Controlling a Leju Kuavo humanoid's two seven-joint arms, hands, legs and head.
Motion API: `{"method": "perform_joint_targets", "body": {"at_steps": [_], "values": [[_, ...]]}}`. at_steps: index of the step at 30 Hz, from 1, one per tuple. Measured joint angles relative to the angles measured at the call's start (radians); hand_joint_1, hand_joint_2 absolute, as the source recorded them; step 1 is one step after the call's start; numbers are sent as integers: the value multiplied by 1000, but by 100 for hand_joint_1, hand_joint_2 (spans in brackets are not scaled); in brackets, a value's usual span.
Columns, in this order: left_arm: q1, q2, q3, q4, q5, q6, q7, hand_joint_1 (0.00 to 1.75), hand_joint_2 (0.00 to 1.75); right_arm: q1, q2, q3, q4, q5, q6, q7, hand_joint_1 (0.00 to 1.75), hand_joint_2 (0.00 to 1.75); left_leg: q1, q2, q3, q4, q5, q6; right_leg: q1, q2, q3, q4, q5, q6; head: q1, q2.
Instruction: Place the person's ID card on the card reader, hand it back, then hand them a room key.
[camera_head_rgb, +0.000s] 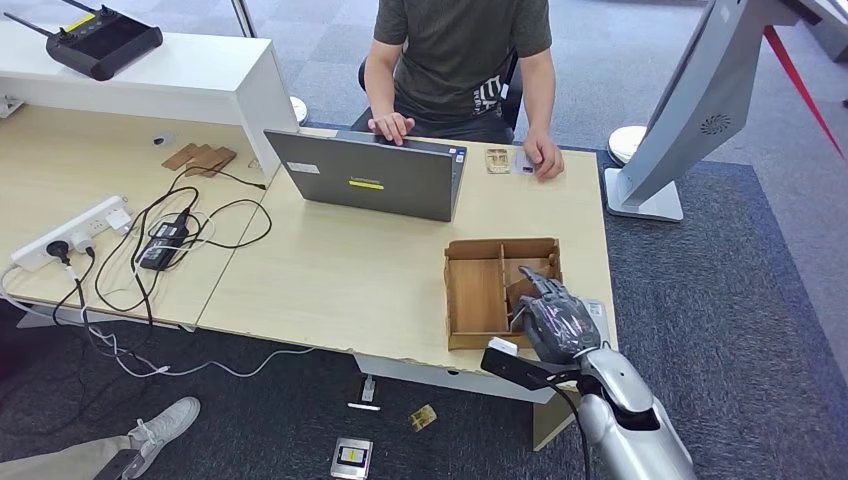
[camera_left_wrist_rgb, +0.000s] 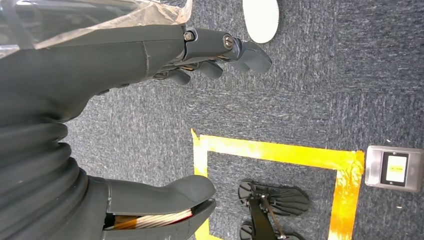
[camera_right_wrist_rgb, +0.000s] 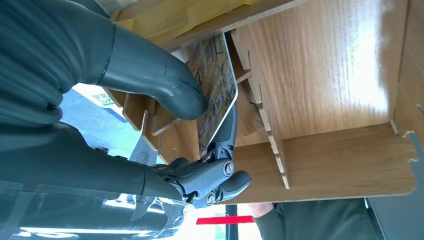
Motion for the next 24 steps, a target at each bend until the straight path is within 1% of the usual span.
{"method": "perform_joint_targets", "body": {"at_steps": [6, 17, 20, 24], "values": [[2, 0, 0, 0, 2, 0, -4, 0, 175, 8, 1, 0, -34, -13, 0, -3, 175, 175, 0, 0, 0, 0, 0, 0, 0, 0, 0, 0, 0, 0, 0, 0], [5, 0, 8, 0, 0, 0, -11, 0, 175, 9, -1, -21, -158, -65, 25, -2, 175, 175, 0, 0, 0, 0, 0, 0, 0, 0, 0, 0, 0, 0, 0, 0], [3, 0, 8, 0, -5, 0, -11, 0, 175, 7, 0, -31, -176, -94, 32, -8, 175, 175, 0, 0, 0, 0, 0, 0, 0, 0, 0, 0, 0, 0, 0, 0], [-7, -1, 8, 0, -16, 0, -7, 0, 175, -7, 6, -41, -175, -159, 36, -36, 175, 175, 0, 0, 0, 0, 0, 0, 0, 0, 0, 0, 0, 0, 0, 0]]}}
